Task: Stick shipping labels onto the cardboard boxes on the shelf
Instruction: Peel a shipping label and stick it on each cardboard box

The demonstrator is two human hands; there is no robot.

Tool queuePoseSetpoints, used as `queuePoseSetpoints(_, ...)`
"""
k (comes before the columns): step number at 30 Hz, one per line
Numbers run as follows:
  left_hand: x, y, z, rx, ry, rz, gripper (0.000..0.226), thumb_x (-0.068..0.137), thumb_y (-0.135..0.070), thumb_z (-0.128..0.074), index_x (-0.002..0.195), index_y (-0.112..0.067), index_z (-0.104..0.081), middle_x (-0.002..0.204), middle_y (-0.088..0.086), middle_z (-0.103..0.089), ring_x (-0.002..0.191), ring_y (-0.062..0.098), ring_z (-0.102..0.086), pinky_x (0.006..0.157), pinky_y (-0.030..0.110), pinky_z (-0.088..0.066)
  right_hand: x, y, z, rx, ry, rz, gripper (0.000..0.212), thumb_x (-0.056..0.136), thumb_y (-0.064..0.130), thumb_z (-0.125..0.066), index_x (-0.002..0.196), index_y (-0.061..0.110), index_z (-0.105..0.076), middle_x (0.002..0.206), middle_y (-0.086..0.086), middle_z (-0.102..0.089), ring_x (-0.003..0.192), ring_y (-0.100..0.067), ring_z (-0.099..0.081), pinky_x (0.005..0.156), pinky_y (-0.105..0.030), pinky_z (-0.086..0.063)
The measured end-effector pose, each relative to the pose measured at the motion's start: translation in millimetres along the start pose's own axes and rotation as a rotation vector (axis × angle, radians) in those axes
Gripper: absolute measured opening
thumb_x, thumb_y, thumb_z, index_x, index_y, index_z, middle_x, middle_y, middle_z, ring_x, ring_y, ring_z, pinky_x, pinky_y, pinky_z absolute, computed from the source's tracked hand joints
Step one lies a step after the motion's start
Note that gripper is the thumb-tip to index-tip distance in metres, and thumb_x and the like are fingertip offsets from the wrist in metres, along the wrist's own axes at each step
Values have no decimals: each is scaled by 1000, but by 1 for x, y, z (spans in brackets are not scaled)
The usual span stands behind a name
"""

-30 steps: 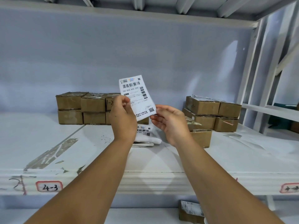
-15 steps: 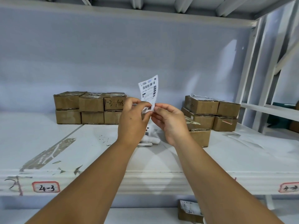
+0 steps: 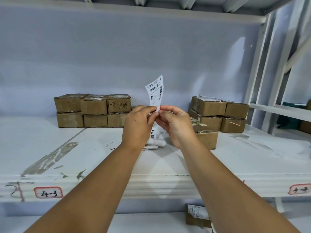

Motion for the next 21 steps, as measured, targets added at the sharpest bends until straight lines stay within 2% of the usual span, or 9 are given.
queuePoseSetpoints(4,0,-3,1,-16,-3,13,16,86,-13,-66,99,-11,-74,89,8,-71,80,20,-64,72,12,-38,2,-1,2,-67,-14,16,16,85,-10,-57,84,4,-62,68,-10,-65,61,-14,-65,72,-24,-57)
queuePoseSetpoints(8,-2,-5,2,-18,0,34,18,87,-7,-61,99,-10,-74,88,8,-72,78,22,-64,70,15,-40,2,0,3,-125,-16,25,14,84,-8,-61,84,6,-64,72,-7,-64,61,-10,-64,78,-24,-55)
queuePoseSetpoints(11,-2,-7,3,-41,7,49,18,87,-11,-62,101,-13,-73,89,4,-72,77,16,-65,68,7,-39,1,0,3,-137,-22,21,13,85,-6,-61,88,6,-65,73,-7,-64,62,-9,-64,82,-26,-54)
queuePoseSetpoints(15,-3,-7,2,-69,24,52,21,85,-7,-62,101,-14,-73,90,3,-72,78,16,-67,73,18,-47,1,0,3,-134,-45,14,14,84,-6,-62,84,8,-63,54,4,-60,50,-3,-58,70,-20,-51)
queuePoseSetpoints(19,-3,-8,2,-56,4,23,24,82,-2,-63,101,-12,-73,90,4,-72,76,8,-63,70,0,-37,1,0,3,-120,-42,16,14,83,-5,-65,82,9,-61,63,-2,-60,51,-5,-58,67,-18,-51)
queuePoseSetpoints(21,-3,-8,2,-65,-11,8,19,84,-5,-64,100,-11,-74,88,5,-73,84,5,-58,69,-4,-35,1,1,4,-144,-50,29,17,84,-4,-64,79,12,-61,68,-3,-59,57,-7,-58,66,-17,-50)
Point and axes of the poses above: each hand's wrist, its own x-axis towards the middle knuckle, its own z-axis out of the back of the hand, y = z × x, the point moved 6 cm from there along x, towards the middle knuckle
